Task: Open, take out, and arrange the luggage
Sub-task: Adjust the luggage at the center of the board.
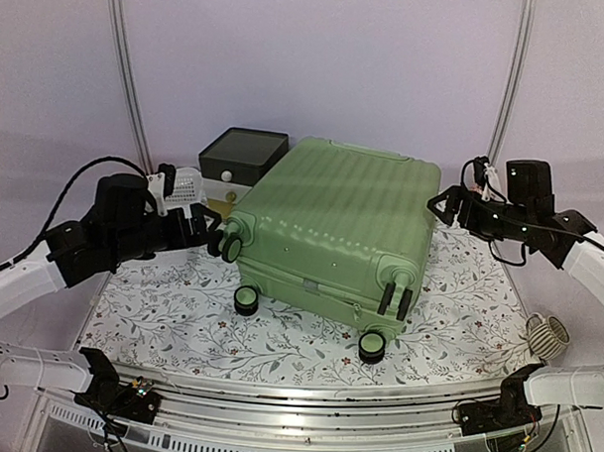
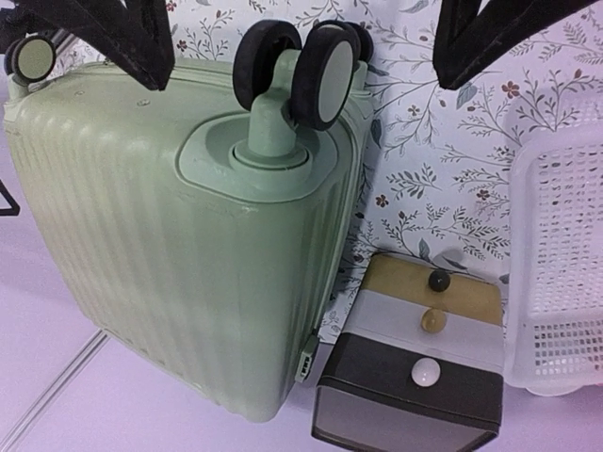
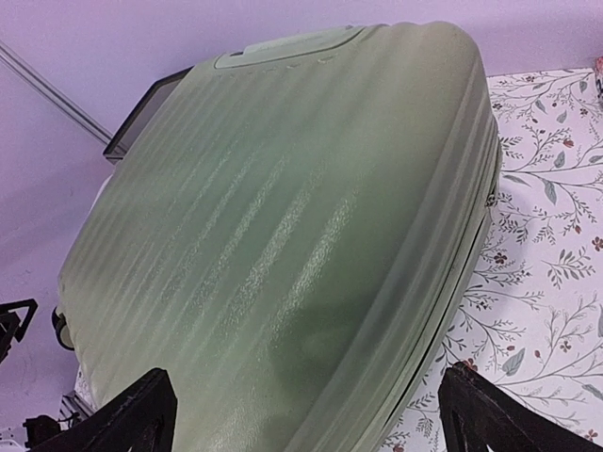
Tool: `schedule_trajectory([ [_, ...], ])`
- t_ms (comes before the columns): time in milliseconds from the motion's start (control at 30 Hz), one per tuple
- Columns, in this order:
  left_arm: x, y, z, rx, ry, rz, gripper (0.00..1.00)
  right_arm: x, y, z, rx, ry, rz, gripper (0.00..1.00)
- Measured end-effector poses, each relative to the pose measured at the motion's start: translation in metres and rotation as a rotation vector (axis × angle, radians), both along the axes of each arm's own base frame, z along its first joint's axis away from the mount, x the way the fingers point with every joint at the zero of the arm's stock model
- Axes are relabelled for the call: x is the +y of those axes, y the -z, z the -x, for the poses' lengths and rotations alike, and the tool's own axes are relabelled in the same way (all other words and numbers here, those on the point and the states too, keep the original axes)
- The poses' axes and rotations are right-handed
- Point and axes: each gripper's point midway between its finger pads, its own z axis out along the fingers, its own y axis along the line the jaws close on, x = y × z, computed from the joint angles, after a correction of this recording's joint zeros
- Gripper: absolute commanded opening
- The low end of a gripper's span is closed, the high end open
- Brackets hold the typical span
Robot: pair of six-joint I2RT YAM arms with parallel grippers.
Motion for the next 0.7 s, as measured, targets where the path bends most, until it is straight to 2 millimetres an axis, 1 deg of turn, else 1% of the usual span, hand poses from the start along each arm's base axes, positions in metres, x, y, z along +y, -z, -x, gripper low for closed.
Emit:
schedule_trajectory([
  [167,0.006,-0.006,0.007,0.004,-0.007,0.014,0.98,-0.001,-0.004,-0.014,-0.003,0.013,-0.010,0.99],
  [267,0.009,-0.010,0.006,0.002,0.000,0.033,0.98,-0.003,-0.003,-0.021,0.003,0.027,-0.018,0.99],
  [333,0.013,-0.011,0.000,0.008,-0.003,0.048,0.98,-0.004,-0.001,-0.026,0.015,0.038,-0.022,0.99],
  [433,0.022,-0.010,-0.015,0.021,-0.020,0.080,0.98,-0.004,-0.001,-0.035,0.030,0.051,-0.029,0.99],
  [533,0.025,-0.011,-0.023,0.024,-0.012,0.122,0.98,-0.004,-0.002,-0.047,0.045,0.066,-0.032,0.99],
  [633,0.022,-0.014,-0.026,0.015,0.022,0.170,0.98,-0.006,-0.006,-0.064,0.061,0.089,-0.031,0.99],
  [700,0.023,-0.014,-0.033,0.013,0.028,0.184,0.98,-0.011,-0.009,-0.079,0.064,0.110,-0.035,0.99],
])
